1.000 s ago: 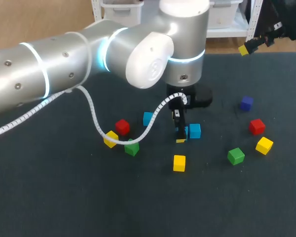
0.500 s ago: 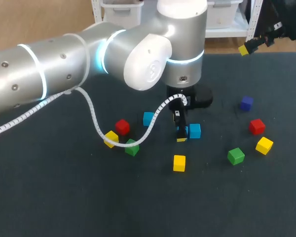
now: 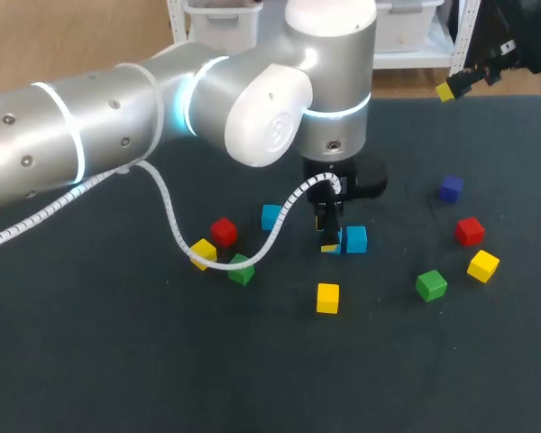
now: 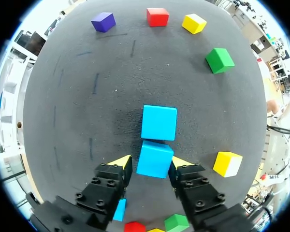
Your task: Place the blue cubes, place green cubes on the blue cubes, place the yellow cubes on the green cubes, then place the red cubes on the yellow cubes, and place purple cube on the red cubes.
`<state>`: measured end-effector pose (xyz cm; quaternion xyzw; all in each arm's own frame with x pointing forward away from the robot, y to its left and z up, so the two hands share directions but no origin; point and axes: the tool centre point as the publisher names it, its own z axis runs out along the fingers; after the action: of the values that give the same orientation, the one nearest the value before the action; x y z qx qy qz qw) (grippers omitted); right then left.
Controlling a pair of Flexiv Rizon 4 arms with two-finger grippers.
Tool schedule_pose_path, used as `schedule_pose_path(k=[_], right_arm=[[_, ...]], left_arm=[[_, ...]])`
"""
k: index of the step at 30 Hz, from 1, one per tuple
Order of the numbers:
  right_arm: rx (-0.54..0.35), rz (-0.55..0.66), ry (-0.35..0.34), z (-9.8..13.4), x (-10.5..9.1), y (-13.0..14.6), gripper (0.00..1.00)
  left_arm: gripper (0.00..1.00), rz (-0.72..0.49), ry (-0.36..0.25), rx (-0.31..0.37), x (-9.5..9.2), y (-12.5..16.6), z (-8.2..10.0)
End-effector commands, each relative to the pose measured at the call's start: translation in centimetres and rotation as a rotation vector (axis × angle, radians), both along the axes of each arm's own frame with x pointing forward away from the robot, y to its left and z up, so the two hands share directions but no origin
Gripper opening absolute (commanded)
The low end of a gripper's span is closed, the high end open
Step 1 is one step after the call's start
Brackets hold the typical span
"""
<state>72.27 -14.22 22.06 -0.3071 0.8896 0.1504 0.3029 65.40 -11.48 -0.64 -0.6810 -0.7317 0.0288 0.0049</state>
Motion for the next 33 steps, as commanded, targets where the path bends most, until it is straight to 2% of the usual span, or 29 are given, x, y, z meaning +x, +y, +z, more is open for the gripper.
schedule_pose_path(k=[1, 8, 13, 20, 28, 33], right_arm=[[-0.001, -0.002, -0.002, -0.01, -0.08, 0.01, 1.0], [-0.001, -0.002, -0.002, -0.01, -0.08, 0.01, 1.0], [-0.001, -0.002, -0.002, -0.01, -0.08, 0.01, 1.0], [-0.001, -0.002, -0.002, -0.01, -0.08, 0.01, 1.0], [-0.001, -0.002, -0.002, -0.01, -0.08, 0.01, 1.0], [-0.001, -0.002, -0.002, -0.01, -0.08, 0.01, 1.0]], left_arm=[[0.44, 0.005, 0.0, 0.001, -0.01, -0.01, 0.13], [0.34, 0.011, 0.007, 0.007, -0.49, 0.02, 0.17], [0.31, 0.015, 0.013, 0.013, -0.77, 0.08, 0.05], [0.36, 0.015, 0.016, 0.016, -0.8, 0.1, -0.16], [0.46, 0.009, 0.008, 0.015, -0.51, -0.02, -0.27], [0.44, 0.007, 0.012, 0.011, -0.51, -0.03, -0.2]])
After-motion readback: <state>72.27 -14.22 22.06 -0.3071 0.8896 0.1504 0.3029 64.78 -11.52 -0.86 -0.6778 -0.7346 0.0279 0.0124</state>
